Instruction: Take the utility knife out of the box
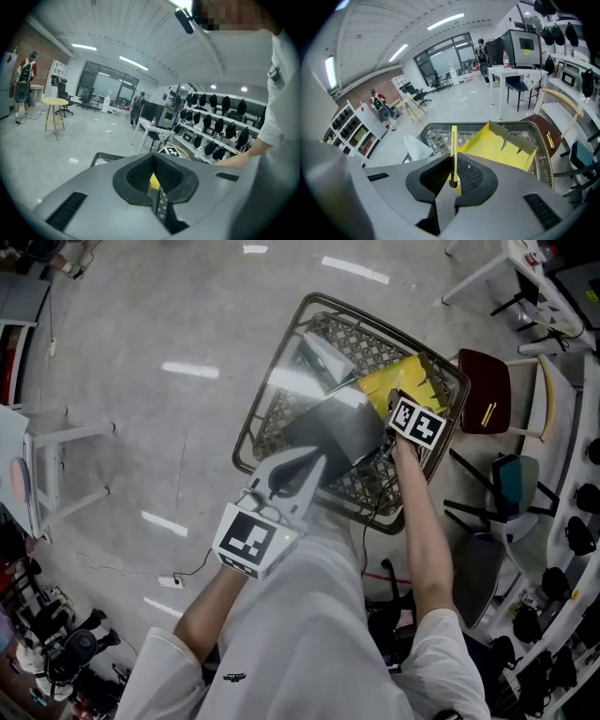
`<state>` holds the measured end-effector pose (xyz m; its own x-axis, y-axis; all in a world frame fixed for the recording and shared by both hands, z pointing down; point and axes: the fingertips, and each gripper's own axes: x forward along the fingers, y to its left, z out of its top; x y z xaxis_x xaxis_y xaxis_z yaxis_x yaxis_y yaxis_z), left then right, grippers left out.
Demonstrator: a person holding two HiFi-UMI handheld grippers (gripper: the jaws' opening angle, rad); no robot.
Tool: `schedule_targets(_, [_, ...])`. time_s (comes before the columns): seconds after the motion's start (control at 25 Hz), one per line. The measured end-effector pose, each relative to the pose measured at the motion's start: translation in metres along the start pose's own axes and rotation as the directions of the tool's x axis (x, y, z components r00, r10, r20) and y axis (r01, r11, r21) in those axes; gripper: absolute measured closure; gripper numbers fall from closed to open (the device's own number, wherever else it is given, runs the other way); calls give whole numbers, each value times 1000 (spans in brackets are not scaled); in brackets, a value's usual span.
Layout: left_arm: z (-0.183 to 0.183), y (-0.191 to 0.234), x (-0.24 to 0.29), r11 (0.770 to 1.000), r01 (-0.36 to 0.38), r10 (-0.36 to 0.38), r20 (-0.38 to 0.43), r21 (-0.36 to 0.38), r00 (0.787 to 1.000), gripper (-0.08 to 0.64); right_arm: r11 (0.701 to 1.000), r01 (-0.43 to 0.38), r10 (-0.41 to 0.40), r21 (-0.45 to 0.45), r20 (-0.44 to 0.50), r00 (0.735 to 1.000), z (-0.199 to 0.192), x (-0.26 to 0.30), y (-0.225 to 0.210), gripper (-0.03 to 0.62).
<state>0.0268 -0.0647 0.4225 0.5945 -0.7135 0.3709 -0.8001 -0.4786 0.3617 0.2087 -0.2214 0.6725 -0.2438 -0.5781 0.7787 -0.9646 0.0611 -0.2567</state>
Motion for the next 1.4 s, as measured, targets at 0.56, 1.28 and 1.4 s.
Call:
schedule_targets(0.56, [20,-16,-33,1000,14,-16,73,17,997,557,987,-127,150,-103,269,951,48,-159,70,554])
schedule_targets(1.28, [38,-21,-64,1000,21,-24,139,19,990,557,966,-2,145,-258,537,831,51,-349,98,554])
schedule_targets(1.4, [37,-21,-65,999,21,-26,130,40,991,557,959,25,152,-283,587,796,45,-368,105,554])
